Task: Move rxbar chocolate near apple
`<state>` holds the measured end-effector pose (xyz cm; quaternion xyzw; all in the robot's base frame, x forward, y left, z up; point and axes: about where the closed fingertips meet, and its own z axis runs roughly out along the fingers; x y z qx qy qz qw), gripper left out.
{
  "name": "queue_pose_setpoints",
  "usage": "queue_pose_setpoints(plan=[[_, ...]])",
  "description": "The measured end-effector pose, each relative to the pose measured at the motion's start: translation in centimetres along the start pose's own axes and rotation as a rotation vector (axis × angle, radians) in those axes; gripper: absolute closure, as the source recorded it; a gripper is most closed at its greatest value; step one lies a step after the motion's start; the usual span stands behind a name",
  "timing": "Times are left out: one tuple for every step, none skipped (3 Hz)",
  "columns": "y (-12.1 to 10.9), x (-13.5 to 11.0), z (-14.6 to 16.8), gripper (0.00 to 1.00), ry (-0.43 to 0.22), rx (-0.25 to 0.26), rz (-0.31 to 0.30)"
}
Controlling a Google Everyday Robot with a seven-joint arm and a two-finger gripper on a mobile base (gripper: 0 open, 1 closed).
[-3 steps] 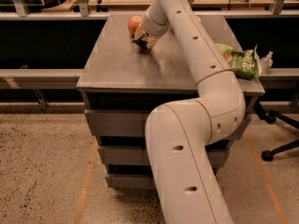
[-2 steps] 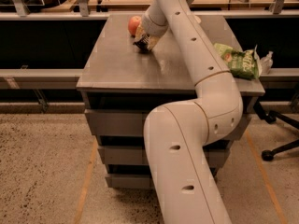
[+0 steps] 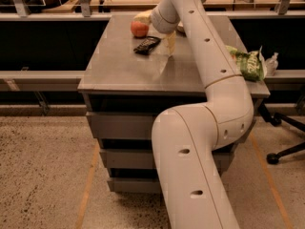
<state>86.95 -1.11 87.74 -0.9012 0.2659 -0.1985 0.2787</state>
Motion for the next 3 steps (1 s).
queue_pose_setpoints(plan=[[0.4,3.9,-7.6,0.00,0.097,0.070,0.092],[0.7,6.9,-15.5,0.00,0.202,0.141,0.177],[0.4,7.0,-15.8,0.00,0.208,0.153,0.180]])
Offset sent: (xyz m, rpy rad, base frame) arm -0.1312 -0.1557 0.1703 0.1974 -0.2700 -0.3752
